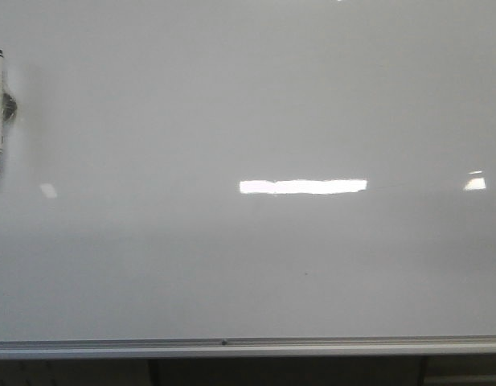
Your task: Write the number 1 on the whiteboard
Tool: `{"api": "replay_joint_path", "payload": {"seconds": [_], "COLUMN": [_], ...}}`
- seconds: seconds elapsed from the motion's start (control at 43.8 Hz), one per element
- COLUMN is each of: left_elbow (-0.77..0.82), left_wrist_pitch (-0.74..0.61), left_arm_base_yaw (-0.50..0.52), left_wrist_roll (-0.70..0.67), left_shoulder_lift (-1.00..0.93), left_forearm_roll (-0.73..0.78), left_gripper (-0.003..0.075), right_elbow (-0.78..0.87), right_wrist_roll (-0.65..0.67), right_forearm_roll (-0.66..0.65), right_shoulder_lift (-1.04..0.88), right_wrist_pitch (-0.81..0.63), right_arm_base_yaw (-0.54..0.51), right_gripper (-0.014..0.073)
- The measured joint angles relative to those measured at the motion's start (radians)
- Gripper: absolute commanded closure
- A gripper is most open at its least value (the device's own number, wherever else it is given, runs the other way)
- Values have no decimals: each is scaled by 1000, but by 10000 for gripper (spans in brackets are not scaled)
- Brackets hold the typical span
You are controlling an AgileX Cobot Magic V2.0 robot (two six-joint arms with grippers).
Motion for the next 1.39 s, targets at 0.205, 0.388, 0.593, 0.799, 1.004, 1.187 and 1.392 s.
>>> {"api": "replay_joint_path", "payload": {"seconds": [0.205,0.388,0.593,0.799,1.004,1.187,1.392], "left_elbow": [0,0,0,0,0,-38,-268], "left_wrist_pitch": [0,0,0,0,-85,-149,-13], "left_arm_base_yaw": [0,0,0,0,0,0,0], "left_wrist_roll": [0,0,0,0,0,0,0], "left_shoulder_lift": [0,0,0,0,0,0,9], "left_forearm_roll": [0,0,0,0,-26,-67,-71], "left_gripper": [741,741,741,741,741,741,741], "right_elbow": [0,0,0,0,-44,-190,-374], "right_wrist_roll": [0,0,0,0,0,0,0], "right_forearm_roll": [0,0,0,0,0,0,0], "right_shoulder_lift": [0,0,0,0,0,0,19], "right_wrist_pitch": [0,0,0,-25,-16,102,282], "right_arm_base_yaw": [0,0,0,0,0,0,0], "right_gripper": [655,655,655,655,655,655,655]}}
